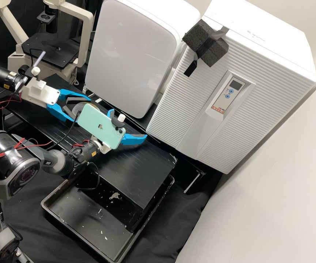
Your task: Place the petri dish on the bench
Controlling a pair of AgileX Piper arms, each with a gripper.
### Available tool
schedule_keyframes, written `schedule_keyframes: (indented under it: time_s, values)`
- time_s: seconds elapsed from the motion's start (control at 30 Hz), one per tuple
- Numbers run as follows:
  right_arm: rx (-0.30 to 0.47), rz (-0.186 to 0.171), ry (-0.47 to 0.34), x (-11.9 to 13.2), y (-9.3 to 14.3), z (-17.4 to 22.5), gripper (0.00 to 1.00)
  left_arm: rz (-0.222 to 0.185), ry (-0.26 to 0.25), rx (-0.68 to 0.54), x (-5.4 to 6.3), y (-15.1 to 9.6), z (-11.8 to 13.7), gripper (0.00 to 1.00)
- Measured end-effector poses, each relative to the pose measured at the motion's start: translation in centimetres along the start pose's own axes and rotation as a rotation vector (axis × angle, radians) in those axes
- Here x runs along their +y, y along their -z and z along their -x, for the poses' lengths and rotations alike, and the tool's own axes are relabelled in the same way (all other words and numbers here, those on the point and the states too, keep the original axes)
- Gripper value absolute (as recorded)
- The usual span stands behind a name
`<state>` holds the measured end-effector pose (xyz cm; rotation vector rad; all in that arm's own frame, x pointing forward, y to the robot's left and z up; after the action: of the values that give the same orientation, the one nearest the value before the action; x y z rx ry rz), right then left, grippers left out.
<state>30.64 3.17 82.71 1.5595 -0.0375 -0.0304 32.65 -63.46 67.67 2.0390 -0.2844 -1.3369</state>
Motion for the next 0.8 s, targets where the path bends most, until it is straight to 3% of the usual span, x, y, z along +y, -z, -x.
schedule_keyframes:
  time_s: [0.2,0.5,0.53,0.8]
  values:
    - [0.000,0.000,0.000,0.0,0.0,0.0,1.00,0.010,0.044,0.032,-0.8,0.5,-1.0,0.00]
    - [0.000,0.000,0.000,0.0,0.0,0.0,1.00,0.042,0.047,0.018,-1.1,0.2,-1.9,0.00]
    - [0.000,0.000,0.000,0.0,0.0,0.0,1.00,0.041,0.047,0.013,-1.1,0.0,-2.0,1.00]
    - [0.000,0.000,0.000,0.0,0.0,0.0,1.00,0.047,0.043,0.012,-1.1,-0.2,-2.1,1.00]
